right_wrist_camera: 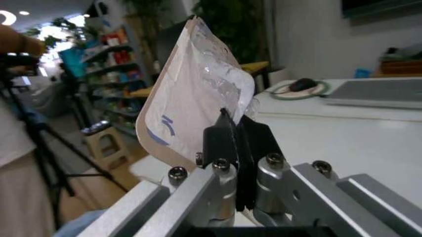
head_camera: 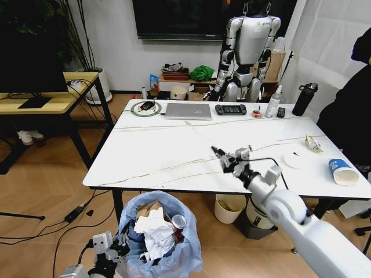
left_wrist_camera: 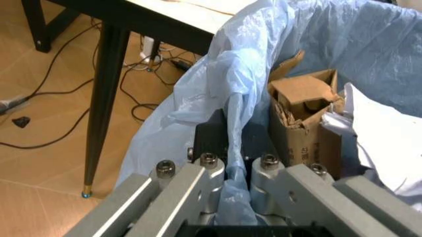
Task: Pick up the trash bin and place the trash from the table into it.
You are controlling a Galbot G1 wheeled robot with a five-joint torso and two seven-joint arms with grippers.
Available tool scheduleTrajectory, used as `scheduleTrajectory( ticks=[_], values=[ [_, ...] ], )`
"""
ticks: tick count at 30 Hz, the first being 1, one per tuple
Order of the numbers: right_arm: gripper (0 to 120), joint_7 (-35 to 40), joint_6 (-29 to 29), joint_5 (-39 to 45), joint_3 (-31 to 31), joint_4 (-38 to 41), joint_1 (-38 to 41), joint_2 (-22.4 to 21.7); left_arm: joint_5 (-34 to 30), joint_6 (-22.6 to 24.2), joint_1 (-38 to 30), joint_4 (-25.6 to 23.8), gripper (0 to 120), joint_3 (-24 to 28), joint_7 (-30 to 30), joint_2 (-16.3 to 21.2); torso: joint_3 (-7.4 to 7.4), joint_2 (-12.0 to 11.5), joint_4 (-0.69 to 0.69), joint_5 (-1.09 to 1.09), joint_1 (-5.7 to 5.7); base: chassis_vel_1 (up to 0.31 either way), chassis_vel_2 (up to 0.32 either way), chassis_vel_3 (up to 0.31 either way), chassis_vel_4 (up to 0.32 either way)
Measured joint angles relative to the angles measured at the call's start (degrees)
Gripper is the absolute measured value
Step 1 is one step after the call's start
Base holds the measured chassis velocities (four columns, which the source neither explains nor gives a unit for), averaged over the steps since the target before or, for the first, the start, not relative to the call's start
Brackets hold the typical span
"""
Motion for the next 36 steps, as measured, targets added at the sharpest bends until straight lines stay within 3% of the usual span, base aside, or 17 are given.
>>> scheduleTrajectory(
  ticks=[4,15,35,36],
  values=[
    [0,-0.6,1.6,-0.1,-5.1,8.6,-7.1,-3.2,0.0,0.0,0.0,-0.2,0,0.0,0.0,0.0,0.00,0.0,-0.01,0.00,-0.01,0.000,0.000,0.000,0.000],
    [0,-1.0,2.9,-9.0,-11.5,10.0,-9.8,-7.8,0.0,0.2,0.1,-0.8,0,-0.2,-0.1,-0.1,0.01,0.0,0.00,0.01,0.01,0.000,0.000,0.000,0.000],
    [0,-1.4,4.8,-17.0,-14.2,7.7,-10.9,-7.1,0.0,0.6,-0.7,-0.8,0,0.0,-0.3,-0.7,0.01,0.0,0.00,0.01,0.01,0.000,0.000,0.000,0.000],
    [5,-1.5,4.8,-17.3,-14.4,7.5,-10.9,-7.0,0.0,0.7,-0.8,-0.8,0,0.0,-0.4,-0.7,0.01,0.0,0.00,0.01,0.01,0.000,0.000,0.000,0.000]
  ],
)
